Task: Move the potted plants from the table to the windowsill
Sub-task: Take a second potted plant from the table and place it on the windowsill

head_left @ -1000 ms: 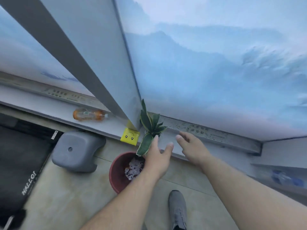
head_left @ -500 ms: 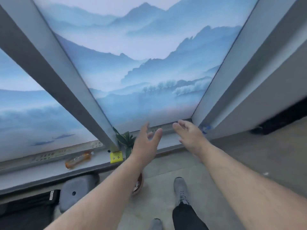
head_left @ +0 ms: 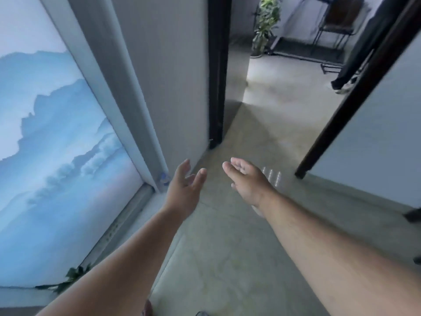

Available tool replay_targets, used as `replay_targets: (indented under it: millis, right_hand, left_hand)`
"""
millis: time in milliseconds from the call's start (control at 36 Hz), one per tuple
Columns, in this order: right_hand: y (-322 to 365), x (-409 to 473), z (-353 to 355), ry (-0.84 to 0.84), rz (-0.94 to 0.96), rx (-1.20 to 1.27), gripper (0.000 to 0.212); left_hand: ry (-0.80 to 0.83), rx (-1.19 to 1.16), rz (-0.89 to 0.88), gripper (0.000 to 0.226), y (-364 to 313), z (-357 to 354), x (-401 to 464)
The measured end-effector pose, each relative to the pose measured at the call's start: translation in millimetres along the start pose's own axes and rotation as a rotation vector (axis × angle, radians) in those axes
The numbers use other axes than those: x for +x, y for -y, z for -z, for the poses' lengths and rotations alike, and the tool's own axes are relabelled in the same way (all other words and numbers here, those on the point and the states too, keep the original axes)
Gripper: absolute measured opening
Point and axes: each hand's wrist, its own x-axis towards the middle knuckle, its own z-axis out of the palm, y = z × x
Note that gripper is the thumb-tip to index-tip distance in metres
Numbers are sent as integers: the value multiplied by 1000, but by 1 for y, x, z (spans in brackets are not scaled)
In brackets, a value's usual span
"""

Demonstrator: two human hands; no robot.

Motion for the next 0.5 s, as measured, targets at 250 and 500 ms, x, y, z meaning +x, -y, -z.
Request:
replay_targets:
  millis: [250,500]
  right_hand:
    - [-45,-95,219,-423,-4,89,64]
    - [-103,-237,429,-779,-19,201,76]
  left_hand:
    - [383,105,-195,85,-73,-210,-72]
    - [674,131,-317,70,-120,-425,-196]
